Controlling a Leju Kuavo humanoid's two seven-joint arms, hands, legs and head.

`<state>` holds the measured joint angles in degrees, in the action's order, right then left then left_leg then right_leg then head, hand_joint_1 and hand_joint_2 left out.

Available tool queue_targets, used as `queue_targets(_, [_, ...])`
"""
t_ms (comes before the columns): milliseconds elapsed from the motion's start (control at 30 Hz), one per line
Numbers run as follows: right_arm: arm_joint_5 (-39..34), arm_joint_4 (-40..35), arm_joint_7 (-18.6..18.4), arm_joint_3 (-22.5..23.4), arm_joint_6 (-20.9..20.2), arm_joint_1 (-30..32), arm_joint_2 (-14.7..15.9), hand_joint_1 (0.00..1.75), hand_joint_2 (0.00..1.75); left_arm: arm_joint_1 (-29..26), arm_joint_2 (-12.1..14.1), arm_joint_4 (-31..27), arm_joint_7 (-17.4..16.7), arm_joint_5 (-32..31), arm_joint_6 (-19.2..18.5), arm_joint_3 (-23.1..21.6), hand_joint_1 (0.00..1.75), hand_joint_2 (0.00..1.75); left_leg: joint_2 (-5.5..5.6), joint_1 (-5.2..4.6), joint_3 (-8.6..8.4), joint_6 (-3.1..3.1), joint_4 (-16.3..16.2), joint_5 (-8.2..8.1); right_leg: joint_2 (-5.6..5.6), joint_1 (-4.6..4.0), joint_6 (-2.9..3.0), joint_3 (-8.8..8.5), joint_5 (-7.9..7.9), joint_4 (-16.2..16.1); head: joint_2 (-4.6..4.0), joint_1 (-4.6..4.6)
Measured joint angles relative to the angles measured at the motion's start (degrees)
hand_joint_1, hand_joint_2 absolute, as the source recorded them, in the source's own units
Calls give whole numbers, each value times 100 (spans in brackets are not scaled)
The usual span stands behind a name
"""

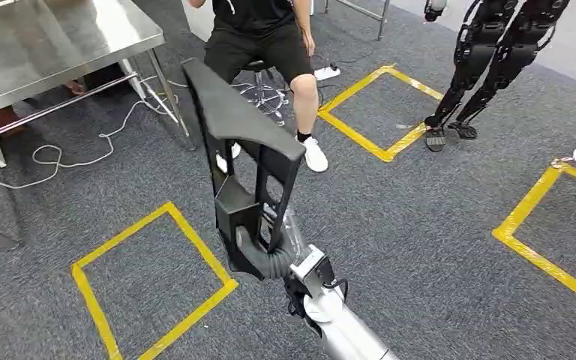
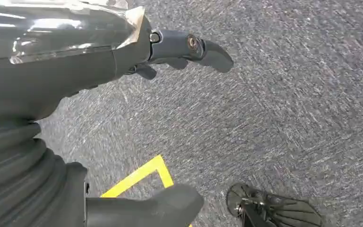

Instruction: Take the parts from the cabinet and place them on the table.

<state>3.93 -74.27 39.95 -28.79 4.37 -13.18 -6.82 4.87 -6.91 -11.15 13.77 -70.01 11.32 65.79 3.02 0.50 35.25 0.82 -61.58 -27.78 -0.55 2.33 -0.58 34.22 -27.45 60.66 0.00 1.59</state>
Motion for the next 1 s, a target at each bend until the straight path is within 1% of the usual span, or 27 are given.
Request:
queue_targets(33, [18, -22, 0, 0, 2, -1, -4, 175, 175, 17, 2, 0, 26, 0, 0, 0, 0, 175, -163, 17, 185, -38, -337, -176, 49, -9, 20, -24, -16, -8, 0, -6])
queue_targets(67, [17, -28, 0, 0, 0, -1, -4, 175, 175, 29, 2, 0, 41, -4, 0, 0, 0, 175, -256, 27, 467, -66, -819, -384, 108, -18, 45, -37, -36, -8, 0, -11])
queue_targets(100, [17, -28, 0, 0, 2, 5, -4, 175, 175, 30, 0, 0, 48, -7, 0, 0, 0, 175, -290, 30, 722, -82, -1226, -515, 168, -24, 66, -43, -56, -7, 0, -9])
queue_targets(133, [17, -28, 0, 0, 2, 10, -4, 175, 175, 25, -9, 0, 50, -7, 0, 0, 0, 175, -293, 37, 927, -88, -1490, -533, 226, -26, 67, -51, -79, -7, 0, -9])
queue_targets(167, [17, -28, 0, 2, 2, 10, -4, 175, 175, 18, -13, 2, 52, -7, -2, 0, 0, 175, -293, 42, 978, -83, -1506, -469, 259, -31, 71, -59, -87, -7, 0, -9])
queue_targets(200, [17, -33, 0, 2, 2, 9, -4, 175, 175, 13, -15, 2, 55, -7, -2, 0, 0, 175, -298, 43, 885, -53, -1192, -187, 331, -43, 63, -92, -119, -8, 0, -9])
queue_targets(233, [17, -41, 0, 2, 2, 9, -7, 175, 175, 13, -15, 2, 55, -7, 0, 0, 0, 175, -339, 35, 660, -6, -710, 106, 390, -55, 65, -132, -145, -13, 0, -9])
queue_targets(267, [17, -57, 0, 2, 2, 4, -13, 175, 175, 16, -9, 2, 59, -7, 0, 0, 0, 175, -475, 1, 394, 58, -193, 357, 436, -60, 51, -175, -172, -24, 0, -9])
queue_targets(300, [17, -76, 0, 2, 2, 4, -24, 175, 175, 23, -2, 0, 63, -7, 0, -2, 0, 175, -780, -62, 200, 138, 187, 437, 476, -66, 49, -217, -184, -50, 0, -6])
queue_targets(333, [17, -81, 0, 0, 2, 3, -22, 175, 175, 39, 0, 2, 63, -7, 0, -2, 0, 175, -823, -84, 186, 149, 198, 372, 525, -121, 4, -250, -212, -75, 0, -2])
queue_targets(367, [15, -83, 4, 2, 2, -1, -22, 175, 175, 53, 0, 0, 70, -7, 0, -2, 0, 175, -767, -102, 190, 155, 219, 362, 575, -82, -17, -262, -214, -101, 0, -13])
queue_targets(433, [17, -90, 2, 2, 2, 0, -42, 175, 175, 46, 11, 0, 72, -7, 2, -2, 0, 175, -635, -130, 169, 192, 274, 341, 715, -72, -81, -370, -223, -211, 0, -13])
queue_targets(467, [17, -124, -2, 2, 2, 10, -77, 175, 175, 45, 26, -6, 72, -7, 4, -4, 0, 175, -515, -96, -34, 228, 464, 404, 741, -123, -117, -437, -256, -254, 0, -17])
queue_targets(500, [13, -122, 0, 4, 0, -3, -59, 175, 175, 33, -20, 0, 76, -4, 7, -4, 0, 175, -464, -86, -144, 222, 585, 442, 481, -105, -109, -446, -283, -131, -2, 16])
queue_targets(533, [13, -127, 7, 4, -9, -27, -52, 175, 175, 44, -20, 0, 76, -4, 11, -2, 0, 175, -412, -69, -187, 262, 615, 468, 259, -116, -64, -307, -405, 174, 0, -2])
queue_targets(567, [13, -127, 7, 4, -26, -21, -44, 175, 175, 62, -20, 0, 79, -4, 11, -2, 0, 175, -326, -72, -191, 277, 611, 467, 154, -114, -19, -59, -556, 619, 0, 16])
queue_targets(600, [22, -125, 0, 6, -37, 23, -22, 175, 175, 83, -28, 0, 81, 4, 17, -2, 0, 175, -220, -83, -193, 295, 603, 448, 112, -111, 4, 228, -693, 1065, 0, 7])
queue_targets(633, [26, -125, 0, 13, -44, 64, 18, 175, 175, 85, -35, 0, 92, 18, 20, -2, 0, 175, -123, -90, -195, 306, 595, 433, 94, -111, -4, 472, -753, 1378, 0, 13])
queue_targets(667, [26, -125, -4, 15, -57, 91, 28, 175, 175, 77, -37, 0, 92, 22, 22, 0, 0, 175, -29, -98, -197, 302, 583, 415, 81, -118, -38, 611, -694, 1444, 0, 13])
queue_targets(700, [26, -125, -4, 17, -61, 93, 37, 175, 175, 63, -48, 0, 94, 24, 26, 0, 0, 175, 62, -104, -209, 290, 557, 385, 71, -121, -103, 593, -489, 1207, 0, 11])
queue_targets(767, [28, -129, -4, 20, -61, 85, 41, 175, 175, 51, -66, 0, 111, 20, 31, 0, 0, 175, 227, -106, -231, 253, 472, 307, -16, -122, -213, 238, 69, 201, 0, 13])
queue_targets(800, [33, -129, -2, 22, -61, 82, 44, 175, 175, 51, -72, 0, 122, 15, 31, 0, 0, 175, 288, -99, -215, 230, 413, 258, -207, -116, -203, 104, 250, -195, 0, 15])
queue_targets(833, [39, -124, -4, 22, -59, 76, 46, 175, 175, 53, -72, 0, 129, -4, 33, 0, 0, 175, 361, -151, -179, 179, 358, 198, -257, -137, -118, 87, 218, -203, 0, 9])
queue_targets(867, [42, -131, 2, 28, -57, 66, 48, 175, 175, 51, -70, 0, 127, -7, 33, -2, 0, 175, 400, -107, -166, 159, 357, 177, -228, -127, -57, 60, 211, -193, 0, 0])
queue_targets(933, [48, -133, 0, 35, -55, 23, 37, 175, 175, 32, -70, 0, 85, -9, 35, 0, 0, 175, 452, -65, -146, 102, 374, 176, -166, -164, 19, 55, 199, -196, 0, 11])
queue_targets(967, [63, -133, 0, 35, -59, 0, 9, 175, 175, 31, -52, -7, 46, -13, 42, 0, 0, 175, 466, -75, -148, 71, 350, 143, -117, -71, 54, 21, 209, -238, 0, 11])
queue_targets(1000, [70, -133, 0, 41, -74, -9, -17, 175, 175, 28, -66, -2, 9, -13, 52, -2, 0, 175, 167, -92, -136, 32, 250, 106, -75, -72, 75, -26, 203, -258, 0, 14])
